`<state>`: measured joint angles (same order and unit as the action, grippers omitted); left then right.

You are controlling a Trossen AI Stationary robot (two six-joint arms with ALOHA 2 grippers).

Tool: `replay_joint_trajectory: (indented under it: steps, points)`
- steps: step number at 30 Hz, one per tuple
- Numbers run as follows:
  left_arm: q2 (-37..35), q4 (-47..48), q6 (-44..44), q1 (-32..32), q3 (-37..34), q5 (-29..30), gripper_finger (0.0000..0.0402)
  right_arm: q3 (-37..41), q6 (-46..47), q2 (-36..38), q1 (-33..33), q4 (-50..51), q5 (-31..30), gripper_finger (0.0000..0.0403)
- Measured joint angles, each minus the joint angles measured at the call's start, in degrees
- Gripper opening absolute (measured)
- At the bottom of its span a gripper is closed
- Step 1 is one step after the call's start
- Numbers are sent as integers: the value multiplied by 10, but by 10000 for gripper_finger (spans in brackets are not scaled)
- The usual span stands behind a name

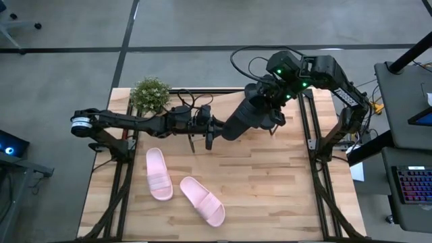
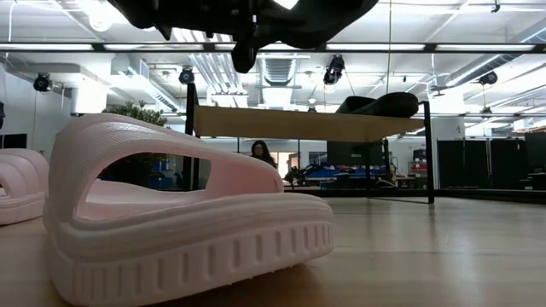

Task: Pick and place slides into the shelf
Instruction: Put the black slipper on the shelf

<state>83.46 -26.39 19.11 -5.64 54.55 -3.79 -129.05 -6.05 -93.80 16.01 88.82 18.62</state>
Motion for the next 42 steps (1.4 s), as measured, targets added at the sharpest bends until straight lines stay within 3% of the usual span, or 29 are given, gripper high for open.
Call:
replay_joint_trajectory:
  steps: [10,16,23,32,42]
  points:
    - [0,-1,0,0,0,-2,47,0,0,11,0,0,-7,122]
    - [0,-1,-1,1,0,-2,46,0,0,27,1,1,-8,148]
    - [0,-2,0,1,0,-2,45,-9,10,55,2,-15,-67,149]
    - [0,-1,-1,1,0,-6,44,-27,19,106,3,-116,-74,136]
    - [0,-1,1,1,0,10,44,-26,24,166,3,-132,-111,131]
